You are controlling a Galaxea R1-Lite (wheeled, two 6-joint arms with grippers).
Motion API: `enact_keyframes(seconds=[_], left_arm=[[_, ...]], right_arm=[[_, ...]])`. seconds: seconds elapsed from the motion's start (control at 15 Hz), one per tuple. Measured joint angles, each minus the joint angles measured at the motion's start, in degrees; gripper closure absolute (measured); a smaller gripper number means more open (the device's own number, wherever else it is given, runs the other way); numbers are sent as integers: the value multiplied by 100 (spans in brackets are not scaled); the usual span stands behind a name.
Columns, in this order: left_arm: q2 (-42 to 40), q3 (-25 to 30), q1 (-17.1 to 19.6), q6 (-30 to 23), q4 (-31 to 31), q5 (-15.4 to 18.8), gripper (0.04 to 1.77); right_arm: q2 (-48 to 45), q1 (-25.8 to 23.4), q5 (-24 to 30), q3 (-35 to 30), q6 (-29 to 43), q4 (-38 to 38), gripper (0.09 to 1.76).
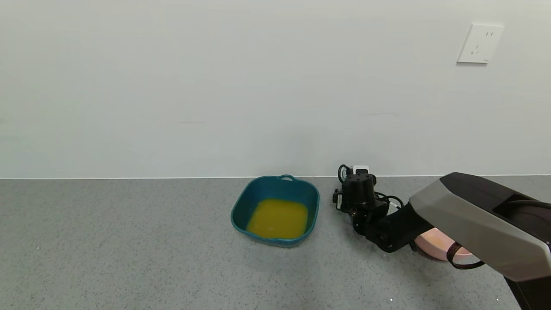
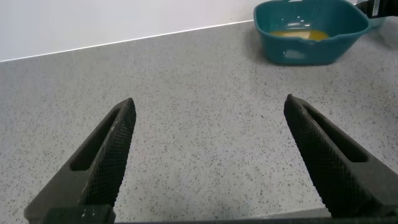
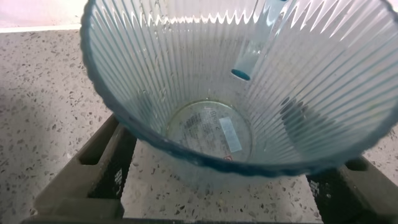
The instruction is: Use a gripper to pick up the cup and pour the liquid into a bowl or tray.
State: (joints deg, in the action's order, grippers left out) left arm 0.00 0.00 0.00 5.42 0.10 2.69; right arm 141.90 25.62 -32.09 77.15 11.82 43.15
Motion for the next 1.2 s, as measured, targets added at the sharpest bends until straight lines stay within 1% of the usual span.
enact_keyframes(seconds=[0.27, 0.47, 0.73, 0.87, 1.2], left_arm=[[0, 0, 0, 0, 0, -2, 9], [0, 0, 0, 0, 0, 0, 9], [0, 0, 0, 0, 0, 0, 9], [0, 0, 0, 0, 0, 0, 9], [0, 0, 0, 0, 0, 0, 9]], right_arm=[[-215, 26, 43, -74, 5, -234, 17], [-549, 67, 201, -244, 16, -639, 16], [-1189, 183, 244, -546, 24, -1286, 15], [-1624, 260, 299, -692, 38, -1769, 15], [-3088, 480, 524, -907, 160, -3365, 15]])
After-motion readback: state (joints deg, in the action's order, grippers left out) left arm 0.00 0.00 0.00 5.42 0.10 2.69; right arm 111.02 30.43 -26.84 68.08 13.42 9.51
